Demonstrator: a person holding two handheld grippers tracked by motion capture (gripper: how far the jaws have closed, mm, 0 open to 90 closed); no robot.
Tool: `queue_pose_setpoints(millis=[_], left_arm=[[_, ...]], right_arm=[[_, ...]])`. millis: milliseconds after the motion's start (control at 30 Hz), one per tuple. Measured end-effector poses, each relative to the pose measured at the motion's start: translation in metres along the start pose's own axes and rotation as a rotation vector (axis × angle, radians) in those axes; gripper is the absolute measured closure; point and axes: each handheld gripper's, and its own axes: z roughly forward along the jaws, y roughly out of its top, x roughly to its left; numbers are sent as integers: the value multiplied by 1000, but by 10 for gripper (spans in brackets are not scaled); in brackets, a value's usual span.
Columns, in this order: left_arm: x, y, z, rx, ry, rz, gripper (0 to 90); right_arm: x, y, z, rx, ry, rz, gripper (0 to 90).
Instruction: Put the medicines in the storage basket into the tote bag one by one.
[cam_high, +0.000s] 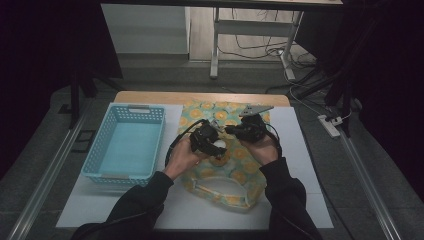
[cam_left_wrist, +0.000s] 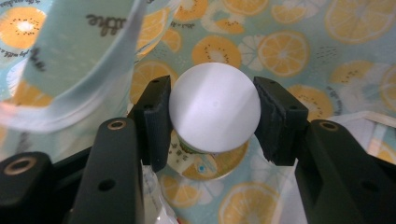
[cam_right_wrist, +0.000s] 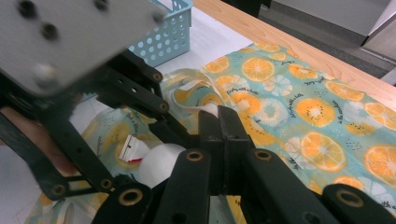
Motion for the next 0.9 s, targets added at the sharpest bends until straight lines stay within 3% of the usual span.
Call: queue_pose_setpoints(millis=[233, 433, 733, 900], left_arm=[[2, 0, 10, 22, 20, 6, 505], [7, -1, 13, -5, -11, -32, 495], [4, -5, -3, -36, -25, -51, 302], [0, -10, -12, -63, -69, -54, 230]], right_arm=[[0, 0, 0, 1, -1, -1, 900], [0, 0, 0, 1, -1, -4, 900], [0, 0, -1, 2, -2, -1, 900], [0, 0, -1, 2, -1, -2, 900]])
